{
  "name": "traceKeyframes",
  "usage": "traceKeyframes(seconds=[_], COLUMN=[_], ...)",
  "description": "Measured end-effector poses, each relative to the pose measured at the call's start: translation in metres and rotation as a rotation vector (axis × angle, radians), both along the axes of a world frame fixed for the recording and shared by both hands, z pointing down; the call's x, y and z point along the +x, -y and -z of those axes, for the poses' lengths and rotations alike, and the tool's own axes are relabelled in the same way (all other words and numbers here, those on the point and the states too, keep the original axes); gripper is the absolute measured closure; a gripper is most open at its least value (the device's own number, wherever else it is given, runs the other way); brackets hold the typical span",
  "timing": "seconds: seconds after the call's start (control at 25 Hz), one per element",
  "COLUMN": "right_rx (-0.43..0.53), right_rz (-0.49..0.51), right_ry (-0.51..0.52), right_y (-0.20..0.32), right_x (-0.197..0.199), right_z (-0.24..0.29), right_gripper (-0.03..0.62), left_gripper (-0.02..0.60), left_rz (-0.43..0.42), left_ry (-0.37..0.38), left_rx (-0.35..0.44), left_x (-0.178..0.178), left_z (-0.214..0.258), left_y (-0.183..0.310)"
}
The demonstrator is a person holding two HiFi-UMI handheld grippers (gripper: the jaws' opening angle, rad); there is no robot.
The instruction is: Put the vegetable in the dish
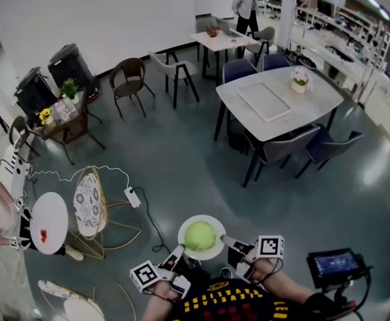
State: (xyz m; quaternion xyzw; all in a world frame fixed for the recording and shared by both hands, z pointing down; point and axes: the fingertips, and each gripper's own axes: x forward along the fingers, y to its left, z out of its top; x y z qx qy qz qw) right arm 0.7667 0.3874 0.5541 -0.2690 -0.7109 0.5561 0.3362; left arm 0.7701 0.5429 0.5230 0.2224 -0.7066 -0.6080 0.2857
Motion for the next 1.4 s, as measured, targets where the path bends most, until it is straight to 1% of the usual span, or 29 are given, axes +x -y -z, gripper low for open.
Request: traceKeyframes(seconds=[0.16, 0.32, 0.44, 0.56, 0.68, 0.8, 0.88, 1.0, 1.12, 1.28, 1.32, 1.4], right_rx=[0.011, 0.014, 0.023, 0.040, 0.027, 0.058, 0.085, 0.132, 0.125, 0.087, 0.086, 0.100], right_rz=[-0.023, -0.053, -0.069, -0.094, -0.118, -0.137, -0.137, -0.103, -0.135, -0.142, -0.137, -0.109], right_ry=[-0.052, -0.019, 0.018, -0.002, -0.020, -0.048, -0.048, 0.024, -0.077, -0.090, -0.079, -0.008], right_y=[-0.005, -0.019, -0.037, -0.056, -0.078, -0.092, -0.100, -0.113, -0.118, -0.124, -0.124, -0.123], right_x=[-0.021, -0.064, -0.101, -0.130, -0.153, -0.168, -0.178, -0.197, -0.204, -0.222, -0.230, -0.250], right_z=[-0.013, -0.013, -0.002, 0.004, 0.006, 0.001, 0.002, 0.009, 0.001, -0.001, -0.002, 0.000], right_gripper=[0.576, 0.576, 0.576, 0.576, 0.576, 0.576, 0.576, 0.576, 0.576, 0.576, 0.576, 0.576], left_gripper=[0.569, 0.569, 0.569, 0.569, 0.569, 0.569, 0.569, 0.569, 0.569, 0.569, 0.569, 0.569], left_rz=[-0.014, -0.049, -0.068, -0.086, -0.103, -0.118, -0.125, -0.124, -0.119, -0.124, -0.123, -0.115], left_ry=[-0.021, -0.009, 0.007, 0.022, 0.017, 0.003, -0.004, -0.003, -0.005, -0.010, -0.013, -0.019], left_rx=[0.013, 0.028, 0.040, 0.043, 0.065, 0.075, 0.086, 0.101, 0.097, 0.079, 0.077, 0.070], left_x=[-0.026, -0.072, -0.111, -0.144, -0.170, -0.189, -0.199, -0.214, -0.228, -0.248, -0.254, -0.268], left_z=[-0.014, -0.016, -0.007, -0.003, -0.004, -0.011, -0.014, -0.015, -0.019, -0.023, -0.023, -0.022], left_y=[-0.007, -0.020, -0.036, -0.057, -0.076, -0.093, -0.101, -0.115, -0.122, -0.125, -0.125, -0.124])
